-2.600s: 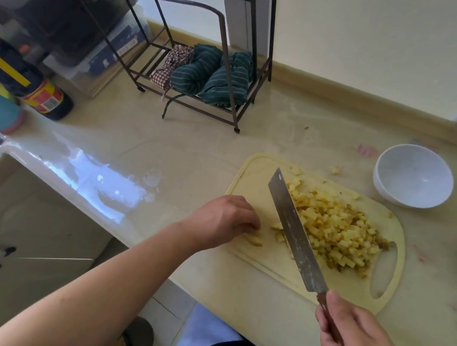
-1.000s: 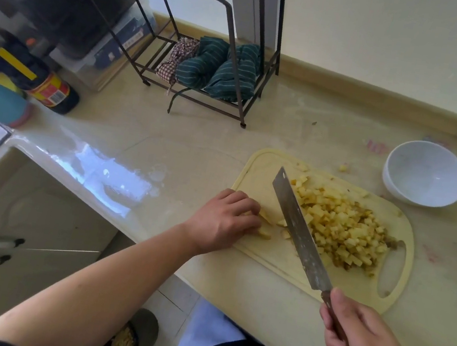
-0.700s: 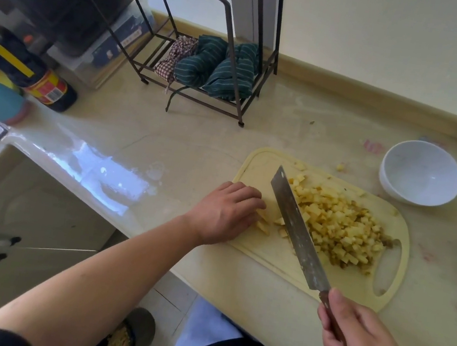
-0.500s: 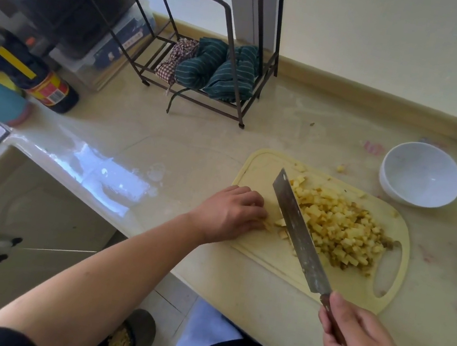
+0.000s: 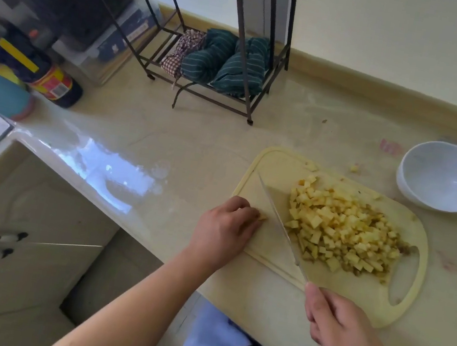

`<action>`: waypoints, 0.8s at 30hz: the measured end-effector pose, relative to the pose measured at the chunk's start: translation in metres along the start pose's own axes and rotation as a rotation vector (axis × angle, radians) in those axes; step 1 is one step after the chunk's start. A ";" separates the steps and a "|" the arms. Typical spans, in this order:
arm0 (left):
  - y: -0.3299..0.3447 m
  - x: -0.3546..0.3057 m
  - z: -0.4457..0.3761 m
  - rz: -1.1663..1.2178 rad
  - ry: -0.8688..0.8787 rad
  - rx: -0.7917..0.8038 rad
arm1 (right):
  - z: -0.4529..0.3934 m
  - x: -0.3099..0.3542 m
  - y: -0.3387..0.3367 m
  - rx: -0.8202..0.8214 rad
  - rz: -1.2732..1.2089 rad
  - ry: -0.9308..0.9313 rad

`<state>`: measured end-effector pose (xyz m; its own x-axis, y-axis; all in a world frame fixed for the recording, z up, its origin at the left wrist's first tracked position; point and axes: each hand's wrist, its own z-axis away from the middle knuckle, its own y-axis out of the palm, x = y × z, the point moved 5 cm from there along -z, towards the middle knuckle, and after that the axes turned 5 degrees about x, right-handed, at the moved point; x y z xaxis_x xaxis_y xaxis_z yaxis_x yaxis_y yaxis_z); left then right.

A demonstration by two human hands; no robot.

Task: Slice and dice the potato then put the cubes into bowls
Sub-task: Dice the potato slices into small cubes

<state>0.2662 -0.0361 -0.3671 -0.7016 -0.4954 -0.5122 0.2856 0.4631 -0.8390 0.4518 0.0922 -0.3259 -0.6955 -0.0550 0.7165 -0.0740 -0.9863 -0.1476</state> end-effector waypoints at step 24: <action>0.012 -0.003 -0.001 0.077 0.145 -0.070 | 0.006 -0.014 0.003 0.021 -0.007 -0.056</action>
<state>0.2703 -0.0283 -0.3753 -0.7678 -0.3472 -0.5384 0.2998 0.5479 -0.7810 0.4658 0.0895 -0.3323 -0.6536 -0.0563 0.7548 -0.0631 -0.9897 -0.1284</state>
